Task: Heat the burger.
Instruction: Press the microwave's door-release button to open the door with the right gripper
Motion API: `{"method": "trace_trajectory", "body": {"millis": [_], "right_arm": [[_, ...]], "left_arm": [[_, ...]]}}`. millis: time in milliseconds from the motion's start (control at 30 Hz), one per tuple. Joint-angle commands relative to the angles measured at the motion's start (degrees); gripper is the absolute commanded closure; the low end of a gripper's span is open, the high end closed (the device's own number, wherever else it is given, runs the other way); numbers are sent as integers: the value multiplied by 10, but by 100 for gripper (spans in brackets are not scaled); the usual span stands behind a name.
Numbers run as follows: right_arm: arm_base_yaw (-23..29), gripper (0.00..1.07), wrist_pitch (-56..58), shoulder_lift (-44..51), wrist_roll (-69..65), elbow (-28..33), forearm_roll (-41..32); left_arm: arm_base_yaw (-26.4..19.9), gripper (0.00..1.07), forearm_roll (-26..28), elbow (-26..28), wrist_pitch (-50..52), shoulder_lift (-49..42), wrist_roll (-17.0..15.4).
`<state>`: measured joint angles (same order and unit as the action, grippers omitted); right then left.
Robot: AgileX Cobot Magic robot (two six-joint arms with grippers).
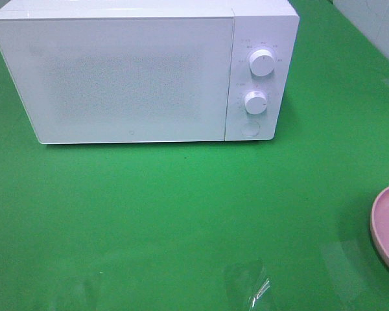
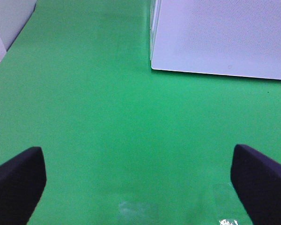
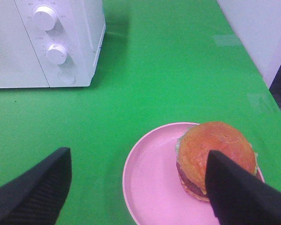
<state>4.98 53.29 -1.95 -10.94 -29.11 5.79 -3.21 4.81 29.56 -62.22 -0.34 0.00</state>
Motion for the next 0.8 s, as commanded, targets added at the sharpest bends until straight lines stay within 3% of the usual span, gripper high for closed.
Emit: {"method": "trace_trajectory", "body": {"millis": [33, 333, 800], "right_arm": [[-2, 32, -17, -21, 7, -5, -2], [-2, 32, -109, -82, 7, -2, -2], [-2, 32, -363, -182, 7, 64, -2]], "left_arm": [[-2, 6, 3, 1, 9, -9, 0], [-2, 6, 3, 1, 9, -9, 0], [-2, 6, 3, 1, 9, -9, 0]]}}
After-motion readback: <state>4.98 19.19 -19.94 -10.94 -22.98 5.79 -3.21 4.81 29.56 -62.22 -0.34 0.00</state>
